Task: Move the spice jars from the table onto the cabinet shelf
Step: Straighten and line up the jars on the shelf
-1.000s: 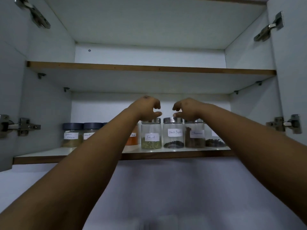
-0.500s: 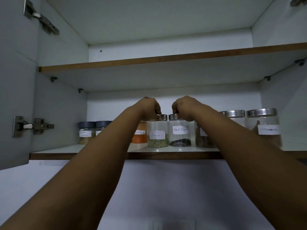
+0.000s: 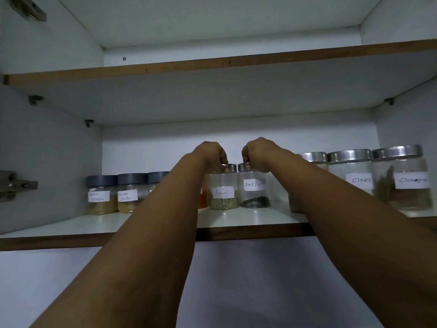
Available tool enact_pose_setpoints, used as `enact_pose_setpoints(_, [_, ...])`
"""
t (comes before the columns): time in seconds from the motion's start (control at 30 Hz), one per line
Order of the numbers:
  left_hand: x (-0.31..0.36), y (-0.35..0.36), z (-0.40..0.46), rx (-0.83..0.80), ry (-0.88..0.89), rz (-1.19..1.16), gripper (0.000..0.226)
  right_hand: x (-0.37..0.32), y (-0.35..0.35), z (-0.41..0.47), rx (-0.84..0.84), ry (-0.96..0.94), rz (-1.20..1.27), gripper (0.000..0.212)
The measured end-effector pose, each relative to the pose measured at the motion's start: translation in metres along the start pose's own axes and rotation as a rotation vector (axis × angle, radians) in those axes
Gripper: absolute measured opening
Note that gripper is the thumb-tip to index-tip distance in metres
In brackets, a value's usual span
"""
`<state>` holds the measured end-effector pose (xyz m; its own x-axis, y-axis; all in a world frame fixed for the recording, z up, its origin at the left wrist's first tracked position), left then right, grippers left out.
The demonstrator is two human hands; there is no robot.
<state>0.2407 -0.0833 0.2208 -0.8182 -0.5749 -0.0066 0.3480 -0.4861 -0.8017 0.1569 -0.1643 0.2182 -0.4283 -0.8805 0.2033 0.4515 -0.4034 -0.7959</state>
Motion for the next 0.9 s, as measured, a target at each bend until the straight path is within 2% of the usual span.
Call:
enact_pose_setpoints(0.27, [-0.018, 0.013, 0.022, -0.029, 0.004, -0.044, 0.031, -0.01, 0.018, 0.031, -0.058, 0.013, -0.135, 0.028])
enact_pose_setpoints(0.43, [-0.03, 0.018, 0.025, 0.027, 0.009, -0.145, 0.027, -0.012, 0.024, 0.037, -0.115, -0.043, -0.225, 0.033])
enact_pose_setpoints(0.53, [-0.029, 0.021, 0.023, 0.047, 0.025, -0.11, 0.026, -0.01, 0.027, 0.039, -0.07, -0.044, -0.203, 0.031])
enact_pose_setpoints(0.7, [-0.033, 0.023, 0.021, 0.089, 0.036, -0.133, 0.026, -0.003, 0.044, 0.042, 0.012, -0.01, -0.002, 0.03])
enact_pose_setpoints(0.8, [-0.036, 0.026, 0.018, 0.101, 0.042, -0.154, 0.023, -0.002, 0.051, 0.041, 0.013, -0.029, -0.015, 0.039])
enact_pose_setpoints(0.9, [-0.039, 0.025, 0.014, 0.12, 0.043, -0.219, 0.03, 0.003, 0.052, 0.04, 0.01, 0.064, 0.025, 0.044])
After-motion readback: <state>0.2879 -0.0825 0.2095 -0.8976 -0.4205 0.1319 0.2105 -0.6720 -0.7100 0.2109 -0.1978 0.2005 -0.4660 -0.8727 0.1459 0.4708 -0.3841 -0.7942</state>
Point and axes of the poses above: each hand's wrist, its own z-axis towards the middle knuckle, its own y-axis out of the palm, x = y × z, the point moved 7 cm from there along z, towards the middle knuckle, and after that the axes turned 1 degree about -x, right-handed, at the moved point
